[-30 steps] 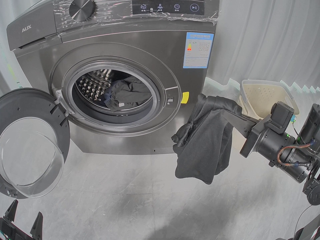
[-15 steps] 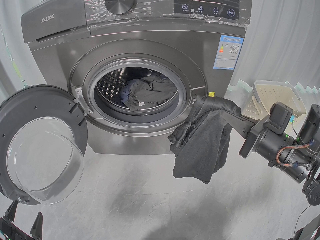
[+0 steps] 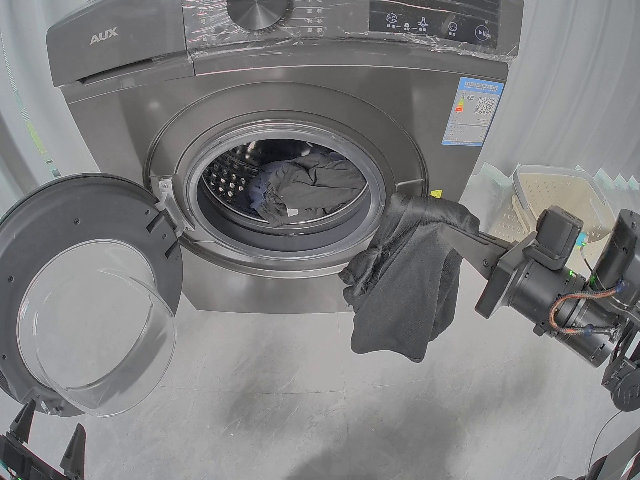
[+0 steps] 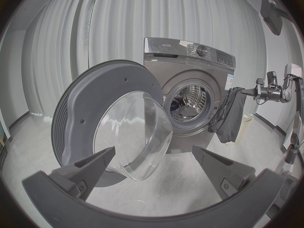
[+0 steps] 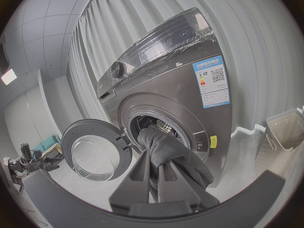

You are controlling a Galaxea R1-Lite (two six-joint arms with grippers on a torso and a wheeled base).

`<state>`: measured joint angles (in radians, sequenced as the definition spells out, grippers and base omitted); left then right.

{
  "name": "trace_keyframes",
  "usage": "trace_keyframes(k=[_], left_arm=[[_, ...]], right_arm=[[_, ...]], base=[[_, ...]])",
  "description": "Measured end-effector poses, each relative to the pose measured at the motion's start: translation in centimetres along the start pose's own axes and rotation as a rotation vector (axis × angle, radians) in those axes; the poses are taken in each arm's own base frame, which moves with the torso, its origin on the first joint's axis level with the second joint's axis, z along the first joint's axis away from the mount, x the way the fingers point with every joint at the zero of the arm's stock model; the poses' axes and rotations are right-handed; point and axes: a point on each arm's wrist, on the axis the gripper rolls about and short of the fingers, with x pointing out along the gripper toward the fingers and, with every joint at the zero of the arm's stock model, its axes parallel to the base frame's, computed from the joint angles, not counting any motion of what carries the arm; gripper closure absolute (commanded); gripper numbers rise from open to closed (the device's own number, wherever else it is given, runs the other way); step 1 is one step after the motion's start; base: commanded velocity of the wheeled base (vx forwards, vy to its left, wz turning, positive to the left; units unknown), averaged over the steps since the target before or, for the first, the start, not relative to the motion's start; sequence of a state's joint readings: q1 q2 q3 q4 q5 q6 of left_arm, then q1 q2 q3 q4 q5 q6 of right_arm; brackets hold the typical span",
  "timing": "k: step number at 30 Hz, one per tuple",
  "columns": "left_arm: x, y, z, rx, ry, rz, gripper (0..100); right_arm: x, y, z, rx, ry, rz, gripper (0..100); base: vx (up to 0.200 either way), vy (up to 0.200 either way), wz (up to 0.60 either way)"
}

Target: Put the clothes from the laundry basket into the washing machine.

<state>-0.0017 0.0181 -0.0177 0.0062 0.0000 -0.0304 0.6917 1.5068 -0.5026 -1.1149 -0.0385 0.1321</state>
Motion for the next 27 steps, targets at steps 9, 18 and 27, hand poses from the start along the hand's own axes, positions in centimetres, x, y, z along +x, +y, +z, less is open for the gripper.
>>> trace_keyframes(k=[9,18,27], left_arm=[[0.0,0.0,0.0,0.015,-0.003,-0.001,0],[0.0,0.0,0.0,0.029,-0.002,-0.002,0],[0.0,0.0,0.3,0.052,-0.021,-0.009,0]], right_arm=[[0.1,-0.1,-0.3,0.013,0.013,-0.003,100],[0.0,0.1,-0.5,0.033,0.018,0.010,100],[0.5,1.2,-1.2,0.040,0.029,0.057,100]], base=[[0.000,0.000,0.00],[0.000,0.000,0.00],[0.000,0.000,0.00]])
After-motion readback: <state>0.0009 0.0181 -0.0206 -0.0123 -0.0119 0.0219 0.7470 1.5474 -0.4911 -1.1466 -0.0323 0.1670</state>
